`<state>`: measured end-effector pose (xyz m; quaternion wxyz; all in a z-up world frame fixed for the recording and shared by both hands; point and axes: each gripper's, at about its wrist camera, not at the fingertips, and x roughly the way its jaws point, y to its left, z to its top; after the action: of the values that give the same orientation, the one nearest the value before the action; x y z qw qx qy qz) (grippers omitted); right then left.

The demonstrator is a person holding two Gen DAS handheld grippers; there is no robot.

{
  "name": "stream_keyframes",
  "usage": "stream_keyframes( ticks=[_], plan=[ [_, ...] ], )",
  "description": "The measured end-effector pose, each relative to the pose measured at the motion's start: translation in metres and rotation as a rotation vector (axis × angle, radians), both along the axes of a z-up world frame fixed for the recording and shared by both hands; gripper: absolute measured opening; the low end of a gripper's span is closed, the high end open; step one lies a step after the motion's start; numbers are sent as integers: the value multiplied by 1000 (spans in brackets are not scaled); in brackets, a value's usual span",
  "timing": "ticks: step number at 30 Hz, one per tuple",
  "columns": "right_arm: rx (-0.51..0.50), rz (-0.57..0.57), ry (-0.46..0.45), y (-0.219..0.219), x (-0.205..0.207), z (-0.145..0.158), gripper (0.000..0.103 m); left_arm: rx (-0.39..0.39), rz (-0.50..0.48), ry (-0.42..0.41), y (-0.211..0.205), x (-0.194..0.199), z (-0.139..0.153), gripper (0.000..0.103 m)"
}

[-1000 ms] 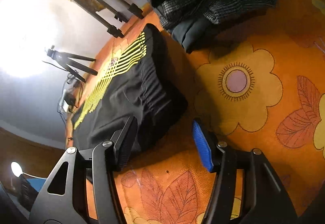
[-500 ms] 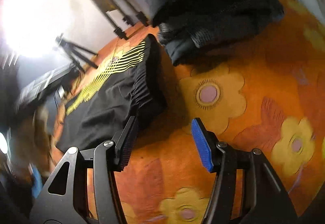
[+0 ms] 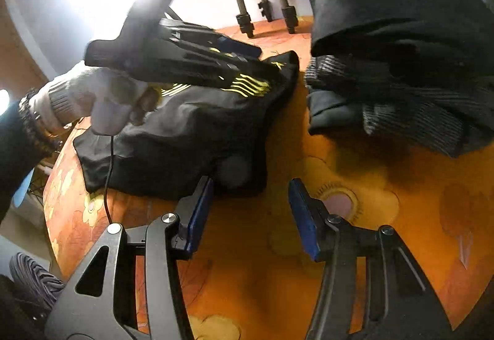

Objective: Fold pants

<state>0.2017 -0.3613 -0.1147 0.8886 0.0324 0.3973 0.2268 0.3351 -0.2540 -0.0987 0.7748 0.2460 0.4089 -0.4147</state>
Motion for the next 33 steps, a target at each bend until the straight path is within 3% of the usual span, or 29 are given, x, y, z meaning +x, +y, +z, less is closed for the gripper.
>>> stream_keyframes(
  ticks=[6,7,10,12,17,20,22,24,26,28,33],
  plan=[
    [141,-6,21,-11,8,-17,53,-35,-12,11,8,-4,-6,40],
    [157,-5,15,-14,6,-17,53,-42,-19,14,10,-5,-7,36],
    [190,-14,-18,-18,2,-13,53,-42,-30,11,14,-12,-9,8],
    [221,-26,-32,-25,0,-12,52,-15,-37,-31,15,-21,-11,6],
    [264,-21,-57,-36,-5,-9,52,-62,1,-81,30,-38,2,3],
    [252,4,-61,-30,-5,-9,52,-86,12,-50,34,-24,11,3],
    [237,12,-60,-22,-2,-11,52,-54,14,-52,29,-18,9,4],
    [238,15,-63,-23,-5,-13,52,-65,3,-33,24,-15,9,13],
    [254,15,-56,-25,-6,-14,52,-56,-15,-33,16,-17,11,32],
    [267,17,-49,-27,-6,-15,52,-13,-28,-74,4,-18,8,42],
    [253,30,-54,-25,-12,-15,52,15,-55,-50,-5,-8,5,43]
  ],
)
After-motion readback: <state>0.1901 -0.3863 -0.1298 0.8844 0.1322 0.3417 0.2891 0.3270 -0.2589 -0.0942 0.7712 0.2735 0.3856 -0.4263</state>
